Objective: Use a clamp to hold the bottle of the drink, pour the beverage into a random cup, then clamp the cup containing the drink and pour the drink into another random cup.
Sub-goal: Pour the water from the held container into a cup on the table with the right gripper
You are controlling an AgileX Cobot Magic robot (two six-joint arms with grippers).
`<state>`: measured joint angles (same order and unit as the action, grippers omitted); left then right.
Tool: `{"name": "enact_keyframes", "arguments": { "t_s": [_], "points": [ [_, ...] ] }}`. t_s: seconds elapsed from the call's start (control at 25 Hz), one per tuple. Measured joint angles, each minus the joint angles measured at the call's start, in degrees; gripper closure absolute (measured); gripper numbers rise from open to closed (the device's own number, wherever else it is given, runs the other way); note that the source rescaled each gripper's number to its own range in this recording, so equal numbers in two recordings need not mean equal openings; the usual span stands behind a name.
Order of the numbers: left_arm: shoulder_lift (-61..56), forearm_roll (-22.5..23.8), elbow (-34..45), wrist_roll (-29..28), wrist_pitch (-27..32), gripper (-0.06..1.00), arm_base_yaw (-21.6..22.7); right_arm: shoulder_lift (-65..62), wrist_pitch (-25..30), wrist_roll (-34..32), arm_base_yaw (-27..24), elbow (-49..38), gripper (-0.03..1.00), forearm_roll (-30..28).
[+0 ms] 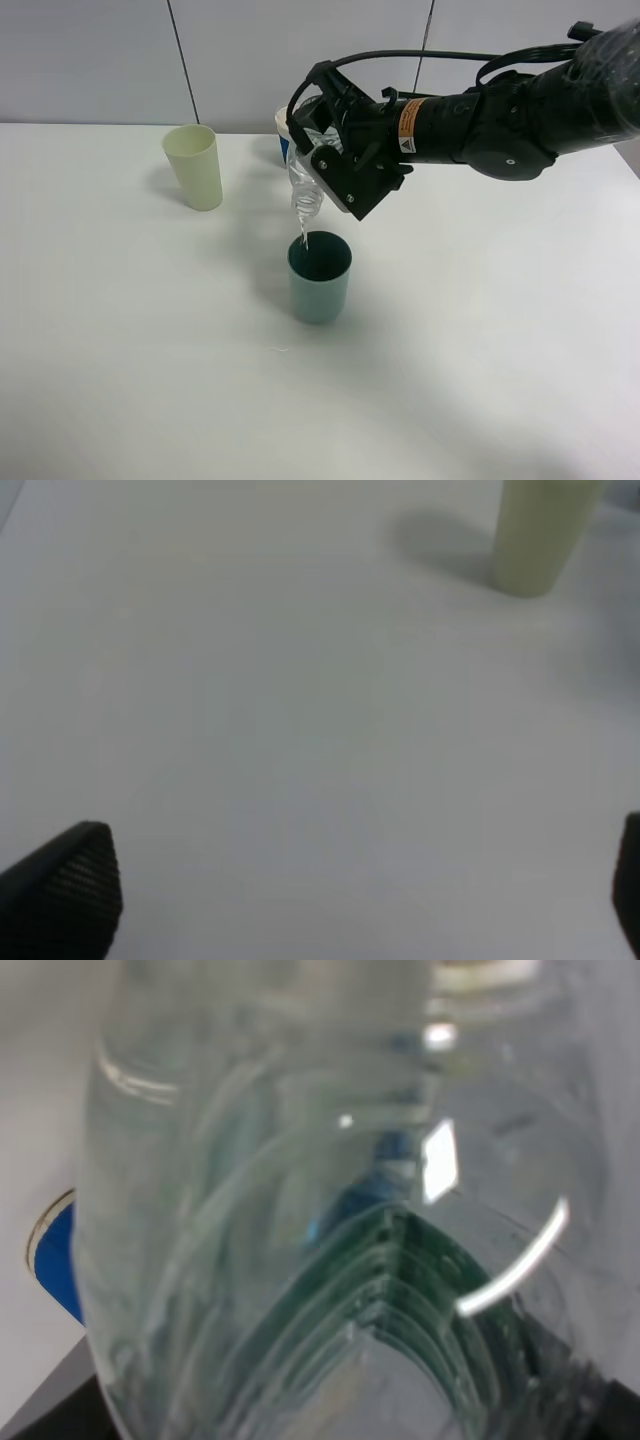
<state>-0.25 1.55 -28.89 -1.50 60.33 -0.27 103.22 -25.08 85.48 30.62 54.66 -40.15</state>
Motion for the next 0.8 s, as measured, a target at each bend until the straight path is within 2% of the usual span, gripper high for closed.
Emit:
{"name": "enact_keyframes", "arguments": {
  "t_s": [0.4,0.8],
  "points": [
    [0.0,0.0,0.0,0.0,0.0,-0.06,0.0,0.0,-0.05,1.03,0.0,0.0,0.93,0.0],
    [0.0,0.0,0.0,0.0,0.0,-0.06,0.0,0.0,-0.27,2.63,0.0,0.0,0.93,2.36]
  ]
}}
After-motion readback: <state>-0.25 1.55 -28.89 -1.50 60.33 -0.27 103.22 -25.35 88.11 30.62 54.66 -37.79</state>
